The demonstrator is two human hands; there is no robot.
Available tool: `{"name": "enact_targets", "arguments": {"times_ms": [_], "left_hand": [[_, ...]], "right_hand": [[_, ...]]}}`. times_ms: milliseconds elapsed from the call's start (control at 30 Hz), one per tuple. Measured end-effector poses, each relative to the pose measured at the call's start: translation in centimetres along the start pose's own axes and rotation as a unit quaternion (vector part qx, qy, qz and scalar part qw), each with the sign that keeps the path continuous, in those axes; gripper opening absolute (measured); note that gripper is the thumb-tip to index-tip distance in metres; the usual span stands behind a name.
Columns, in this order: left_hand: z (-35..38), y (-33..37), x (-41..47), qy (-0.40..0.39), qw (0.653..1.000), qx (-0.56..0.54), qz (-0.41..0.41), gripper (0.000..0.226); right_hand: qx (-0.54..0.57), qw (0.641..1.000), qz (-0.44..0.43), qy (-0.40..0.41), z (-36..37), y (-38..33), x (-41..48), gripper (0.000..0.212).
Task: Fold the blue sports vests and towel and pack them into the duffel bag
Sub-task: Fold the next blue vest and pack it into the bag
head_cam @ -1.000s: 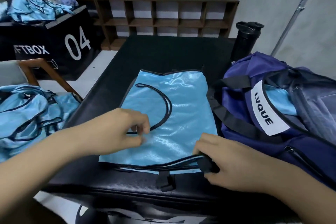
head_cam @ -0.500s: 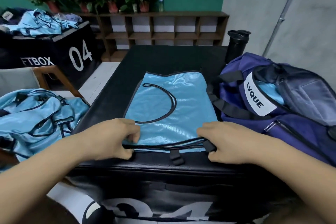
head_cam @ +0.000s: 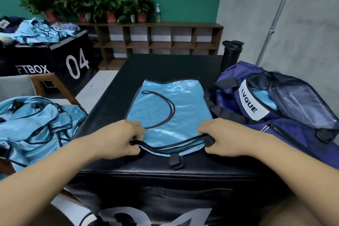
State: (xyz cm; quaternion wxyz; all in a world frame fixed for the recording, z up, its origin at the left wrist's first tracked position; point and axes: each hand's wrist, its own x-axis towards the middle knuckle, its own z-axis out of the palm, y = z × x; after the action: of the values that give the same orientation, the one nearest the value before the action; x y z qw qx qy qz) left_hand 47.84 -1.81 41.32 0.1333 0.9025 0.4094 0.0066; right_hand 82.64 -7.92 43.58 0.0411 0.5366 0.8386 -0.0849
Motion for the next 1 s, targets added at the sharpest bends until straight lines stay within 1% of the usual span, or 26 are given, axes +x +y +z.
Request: {"name": "enact_targets", "arguments": {"times_ms": [100,167,233,267,300,400,500,600,633,700,767,867,1000], "left_hand": [[-1.6,0.1,-0.1,0.008,0.999,-0.045,-0.018,0.012],[-2.7,0.3,-0.3,-0.010,0.994,-0.096,-0.044,0.006],[-3.6,0.4,-0.5,-0.037,0.982,-0.176,-0.054,0.007],[-4.0,0.4,-0.6,-0.039,0.977,-0.202,-0.055,0.009],[-4.2,0.3,-0.6,-0.033,0.974,-0.217,-0.056,0.010],[-4.1,-0.7,0.5,0.019,0.968,-0.237,-0.078,0.014],[-3.8,-1.9,2.1,0.069,0.956,-0.262,-0.110,0.014],[-3.7,-2.9,3.8,0.110,0.936,-0.302,-0.144,0.011],[-3.6,-3.2,4.5,0.126,0.930,-0.311,-0.152,0.012],[-3.4,-3.7,5.8,0.162,0.921,-0.315,-0.164,0.014],[-3.1,-4.2,7.2,0.202,0.915,-0.303,-0.174,0.012],[-2.5,-5.0,9.4,0.251,0.908,-0.277,-0.188,0.010],[-1.7,-6.0,11.6,0.261,0.916,-0.231,-0.198,0.009]], "right_hand": [[0.080,0.996,0.011,0.034,-0.9,0.2,-0.3,0.017],[0.161,0.987,0.024,0.005,-1.8,0.2,-0.9,0.016],[0.244,0.969,0.026,-0.037,-2.4,0.3,-1.4,0.015],[0.282,0.958,0.028,-0.043,-2.6,0.5,-1.5,0.012],[0.311,0.949,0.030,-0.034,-2.6,0.6,-1.5,0.009],[0.366,0.928,0.059,0.041,-2.0,1.6,-0.5,0.026],[0.426,0.894,0.096,0.102,-1.3,2.5,0.9,0.037],[0.461,0.865,0.128,0.149,-0.8,3.3,3.0,0.038],[0.468,0.856,0.143,0.168,-0.9,3.4,3.8,0.039],[0.446,0.853,0.170,0.214,-1.0,3.9,5.7,0.043],[0.408,0.860,0.188,0.242,-1.3,4.6,7.4,0.050],[0.365,0.870,0.204,0.262,-1.6,5.6,9.1,0.049],[0.271,0.897,0.206,0.283,-1.3,6.3,10.9,0.042]]}}
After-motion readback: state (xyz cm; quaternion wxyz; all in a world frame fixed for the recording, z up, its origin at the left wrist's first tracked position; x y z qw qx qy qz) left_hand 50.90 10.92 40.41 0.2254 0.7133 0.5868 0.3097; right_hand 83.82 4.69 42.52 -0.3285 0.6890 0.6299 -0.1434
